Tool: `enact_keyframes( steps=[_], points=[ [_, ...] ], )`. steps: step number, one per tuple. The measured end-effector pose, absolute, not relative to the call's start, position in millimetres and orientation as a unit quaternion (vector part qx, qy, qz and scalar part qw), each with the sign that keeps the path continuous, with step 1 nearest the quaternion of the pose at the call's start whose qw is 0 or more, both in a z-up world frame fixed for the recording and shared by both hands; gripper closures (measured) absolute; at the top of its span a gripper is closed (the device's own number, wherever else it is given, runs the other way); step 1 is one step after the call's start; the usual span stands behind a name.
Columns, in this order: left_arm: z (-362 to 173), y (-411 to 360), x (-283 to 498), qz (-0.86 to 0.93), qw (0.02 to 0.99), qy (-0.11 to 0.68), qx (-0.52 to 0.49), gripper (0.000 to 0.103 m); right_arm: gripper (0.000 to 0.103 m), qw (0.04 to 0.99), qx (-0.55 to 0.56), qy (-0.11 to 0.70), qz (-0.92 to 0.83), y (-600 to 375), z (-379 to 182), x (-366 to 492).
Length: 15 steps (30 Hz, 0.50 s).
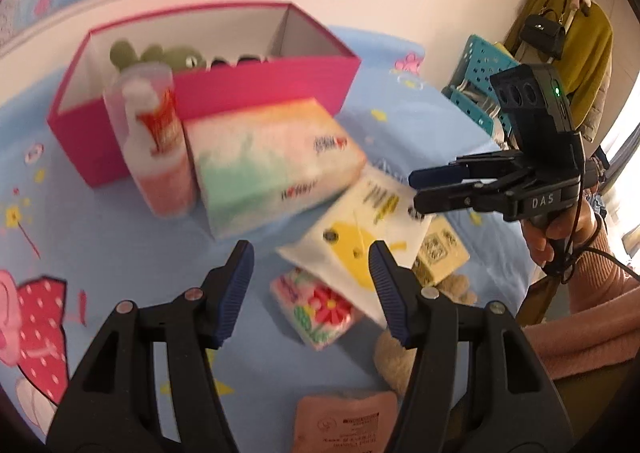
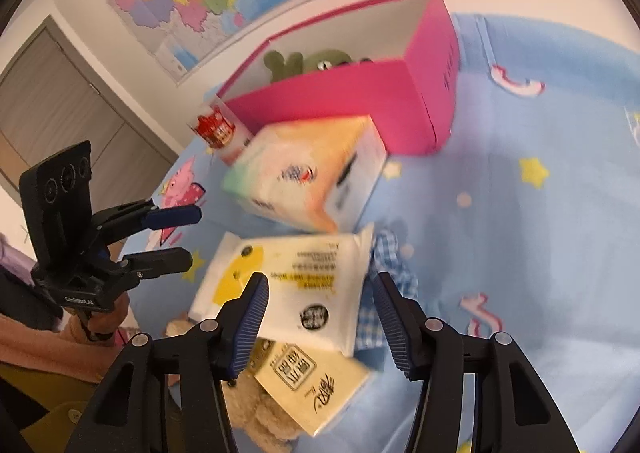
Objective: Organize soft objects
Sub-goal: 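Reach the right gripper to the white-and-yellow wet-wipes pack and grasp it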
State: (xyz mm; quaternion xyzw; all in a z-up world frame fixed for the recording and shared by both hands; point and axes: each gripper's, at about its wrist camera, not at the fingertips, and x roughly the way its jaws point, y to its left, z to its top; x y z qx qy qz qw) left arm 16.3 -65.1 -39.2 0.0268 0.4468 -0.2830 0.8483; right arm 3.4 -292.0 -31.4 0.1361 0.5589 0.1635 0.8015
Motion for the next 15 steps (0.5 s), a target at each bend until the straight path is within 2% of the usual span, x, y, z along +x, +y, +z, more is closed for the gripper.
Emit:
enact_keyframes(
  steps=[4, 9, 13, 15],
  points=[
    [-48.4, -67.2, 9.2, -0.296, 0.833, 0.467, 0.014, 0.042, 0.049, 0.798, 0.147, 0.561, 0.165, -293.4, -39.9, 0.1],
    [-58.6, -70.0, 6.4, -0.305, 0.818, 0.487, 0.0, 0.042, 0.056, 0.792, 0.159, 0.562, 0.18, -289.1, -47.3, 1.1],
    [-59.5, -72.9, 5.0, -0.308, 0.815, 0.491, -0.004, 0.042, 0.07, 0.793, 0.165, 0.557, 0.182, -288.8, -47.1, -1.3],
    [-60.9, -73.7, 7.5, -0.311, 0.812, 0.493, -0.009, 0.042, 0.073, 0.794, 0.171, 0.553, 0.186, -289.1, -46.2, -3.5]
  ],
)
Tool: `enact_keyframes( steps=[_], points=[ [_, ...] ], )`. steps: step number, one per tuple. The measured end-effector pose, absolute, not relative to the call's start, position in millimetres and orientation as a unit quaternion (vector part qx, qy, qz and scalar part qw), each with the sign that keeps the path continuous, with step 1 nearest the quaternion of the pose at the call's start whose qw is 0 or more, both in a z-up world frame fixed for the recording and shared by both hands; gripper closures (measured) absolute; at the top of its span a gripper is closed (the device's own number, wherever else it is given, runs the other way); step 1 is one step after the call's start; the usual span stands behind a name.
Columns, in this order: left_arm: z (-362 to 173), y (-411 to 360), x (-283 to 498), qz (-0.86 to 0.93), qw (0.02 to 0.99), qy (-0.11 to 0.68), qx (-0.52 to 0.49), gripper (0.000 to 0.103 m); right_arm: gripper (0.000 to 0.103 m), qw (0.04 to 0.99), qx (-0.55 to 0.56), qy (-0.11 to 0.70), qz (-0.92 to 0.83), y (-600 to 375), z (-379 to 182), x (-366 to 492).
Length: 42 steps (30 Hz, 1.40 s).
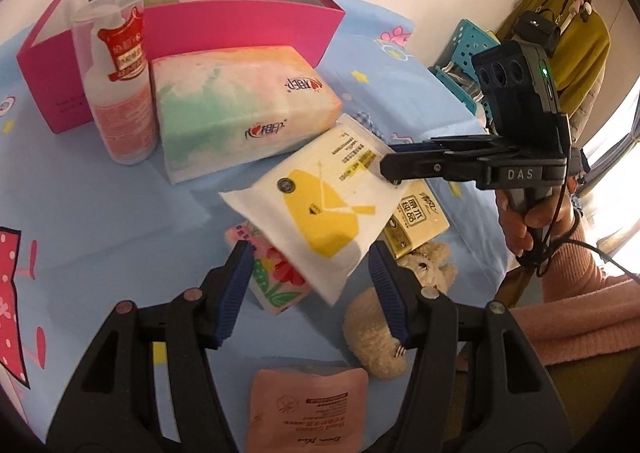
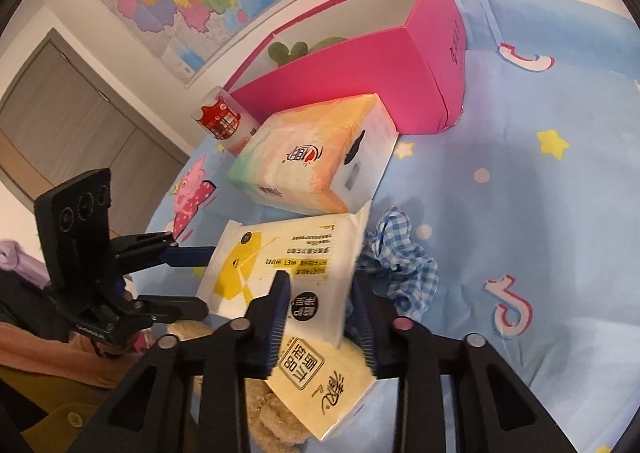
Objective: Organize soft objects
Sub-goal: 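Reach the right gripper to the white-and-yellow wet-wipes pack and grasp it, then lift the wet-wipes pack with the right gripper and drop it into the pink box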
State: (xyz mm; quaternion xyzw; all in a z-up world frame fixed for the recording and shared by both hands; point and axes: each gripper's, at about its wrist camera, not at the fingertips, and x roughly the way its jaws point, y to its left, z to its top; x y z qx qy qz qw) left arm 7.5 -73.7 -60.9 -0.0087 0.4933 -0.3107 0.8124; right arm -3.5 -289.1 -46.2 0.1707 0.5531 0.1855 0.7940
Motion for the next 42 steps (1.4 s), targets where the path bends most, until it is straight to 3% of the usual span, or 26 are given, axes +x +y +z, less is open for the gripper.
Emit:
enact_keyframes(
  steps=[9, 26, 42],
  points=[
    [-58.6, -72.7, 13.3, -0.313, 0.81, 0.495, -0.029, 0.055, 0.08, 0.809, 0.165, 0.533, 0.185, -285.7, -34.2, -11.4],
    [-5.9, -74.6, 19.4, -0.313, 0.843, 0.436, -0.026, 0.055, 0.084, 0.85, 0.141, 0.474, 0.183, -288.7, 16.9, -2.7],
    [52.4, -81.6, 105.8, -0.27, 0.879, 0.392, 0.007, 0.055, 0.084, 0.878, 0.118, 0.431, 0.168, -299.7, 42.4, 74.1]
  ],
)
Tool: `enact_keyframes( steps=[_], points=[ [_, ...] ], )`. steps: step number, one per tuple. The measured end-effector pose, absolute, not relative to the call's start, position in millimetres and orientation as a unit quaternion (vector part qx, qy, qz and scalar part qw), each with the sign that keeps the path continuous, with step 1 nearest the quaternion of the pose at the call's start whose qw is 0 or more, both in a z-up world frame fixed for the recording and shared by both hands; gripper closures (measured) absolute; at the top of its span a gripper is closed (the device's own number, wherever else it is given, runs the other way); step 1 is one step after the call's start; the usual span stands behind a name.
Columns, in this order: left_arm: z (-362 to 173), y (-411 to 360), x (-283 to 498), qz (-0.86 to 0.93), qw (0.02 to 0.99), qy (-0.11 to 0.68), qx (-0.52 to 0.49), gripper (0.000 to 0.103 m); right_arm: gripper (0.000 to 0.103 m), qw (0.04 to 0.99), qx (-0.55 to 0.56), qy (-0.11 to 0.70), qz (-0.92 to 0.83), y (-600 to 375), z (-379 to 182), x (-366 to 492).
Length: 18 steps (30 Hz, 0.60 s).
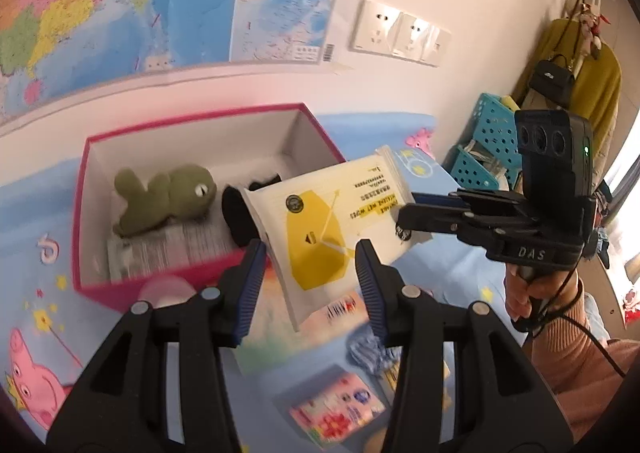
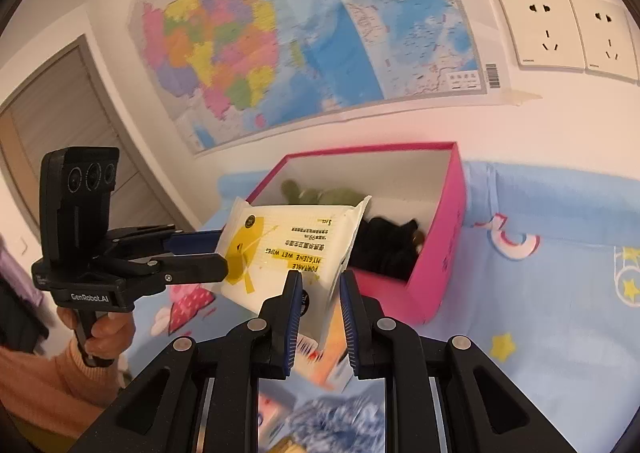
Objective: Organize soft objects
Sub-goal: 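Lift the wet-wipes pack with the right gripper and drop it into the pink box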
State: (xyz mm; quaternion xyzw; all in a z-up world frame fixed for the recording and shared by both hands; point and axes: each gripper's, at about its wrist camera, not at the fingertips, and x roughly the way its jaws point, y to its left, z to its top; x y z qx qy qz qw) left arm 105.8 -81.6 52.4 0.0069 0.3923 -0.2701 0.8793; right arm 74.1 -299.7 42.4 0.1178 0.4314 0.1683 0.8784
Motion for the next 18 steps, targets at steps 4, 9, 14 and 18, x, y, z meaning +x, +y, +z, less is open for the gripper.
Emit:
enact_keyframes(
  steps=[4, 9, 14, 18],
  points=[
    [51.5, -85.1, 133.7, -0.248, 0.883, 0.398, 0.015, 0.055, 0.084, 0.88, 0.116, 0.433, 0.159, -303.5, 38.9, 95.6],
    [43.1, -89.3, 158.6, -0.234, 0.879, 0.416, 0.016, 0.055, 0.084, 0.876, 0.116, 0.448, 0.138, -308.9, 25.7, 119.7],
    [31.7, -92.7, 176.7, -0.221, 0.872, 0.436, 0.016, 0.055, 0.081, 0.872, 0.12, 0.459, 0.123, -313.4, 15.6, 132.4],
    [22.1, -94.1, 186.7, -0.21, 0.867, 0.452, 0.016, 0.055, 0.075, 0.869, 0.116, 0.468, 0.109, -313.2, 10.0, 138.7]
  ],
)
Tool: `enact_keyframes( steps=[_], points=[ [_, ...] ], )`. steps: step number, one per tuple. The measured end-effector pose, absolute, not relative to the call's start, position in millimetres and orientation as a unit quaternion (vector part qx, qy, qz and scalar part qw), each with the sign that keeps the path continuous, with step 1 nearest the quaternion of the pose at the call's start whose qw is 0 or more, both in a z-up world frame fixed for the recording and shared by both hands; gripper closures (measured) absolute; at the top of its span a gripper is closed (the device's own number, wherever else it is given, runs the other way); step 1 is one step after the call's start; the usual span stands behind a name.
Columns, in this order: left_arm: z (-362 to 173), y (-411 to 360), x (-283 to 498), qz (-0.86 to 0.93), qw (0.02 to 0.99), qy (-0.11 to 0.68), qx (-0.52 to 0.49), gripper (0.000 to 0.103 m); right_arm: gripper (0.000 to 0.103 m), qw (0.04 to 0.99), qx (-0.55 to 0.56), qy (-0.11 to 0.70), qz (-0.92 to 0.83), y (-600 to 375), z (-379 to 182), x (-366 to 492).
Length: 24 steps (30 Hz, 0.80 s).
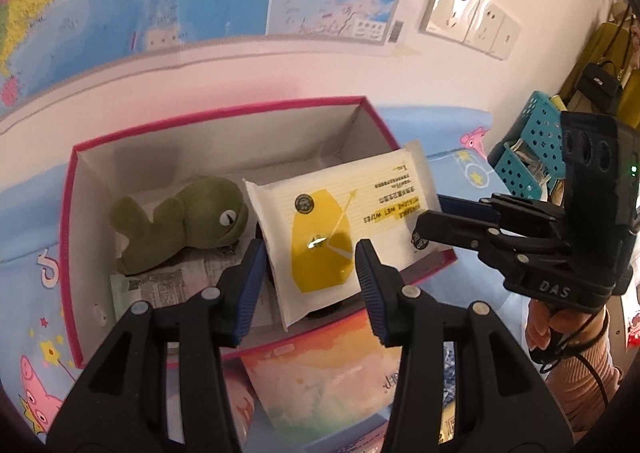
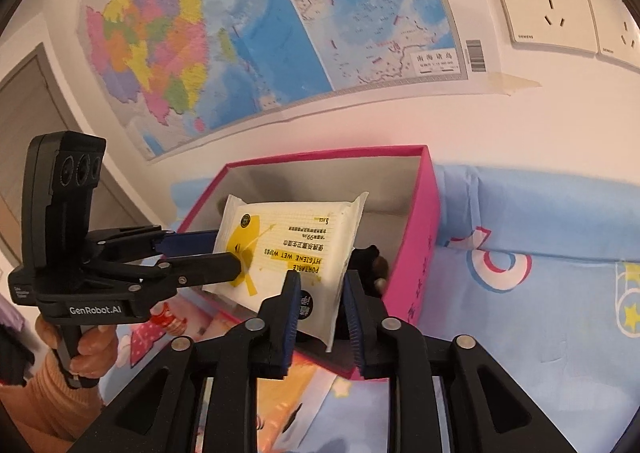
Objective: Organize soft objects
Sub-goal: 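Lift the wet-wipes pack with the right gripper and drop it into the pink box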
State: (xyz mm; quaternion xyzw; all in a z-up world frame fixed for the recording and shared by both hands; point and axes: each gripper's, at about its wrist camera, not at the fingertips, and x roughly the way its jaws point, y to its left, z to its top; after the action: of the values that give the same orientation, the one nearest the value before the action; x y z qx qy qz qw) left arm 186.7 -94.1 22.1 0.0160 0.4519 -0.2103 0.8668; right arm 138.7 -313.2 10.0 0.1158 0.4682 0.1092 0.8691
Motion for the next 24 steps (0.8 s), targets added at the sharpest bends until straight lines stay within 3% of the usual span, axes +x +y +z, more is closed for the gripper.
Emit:
enact_keyframes(
  steps=[5, 24],
  points=[
    [20.2, -91.6, 187.1, -0.195, 0.87, 0.452, 0.018, 0.055, 0.061, 0.877, 0.107, 0.459, 0.094, -311.1, 14.7, 135.4],
    [46.0, -82.6, 88.4, -0.267, 0.891, 0.366, 0.036, 0.051, 0.058, 0.876, 0.107, 0.448, 0.143, -305.2, 37.9, 61.9]
  ],
)
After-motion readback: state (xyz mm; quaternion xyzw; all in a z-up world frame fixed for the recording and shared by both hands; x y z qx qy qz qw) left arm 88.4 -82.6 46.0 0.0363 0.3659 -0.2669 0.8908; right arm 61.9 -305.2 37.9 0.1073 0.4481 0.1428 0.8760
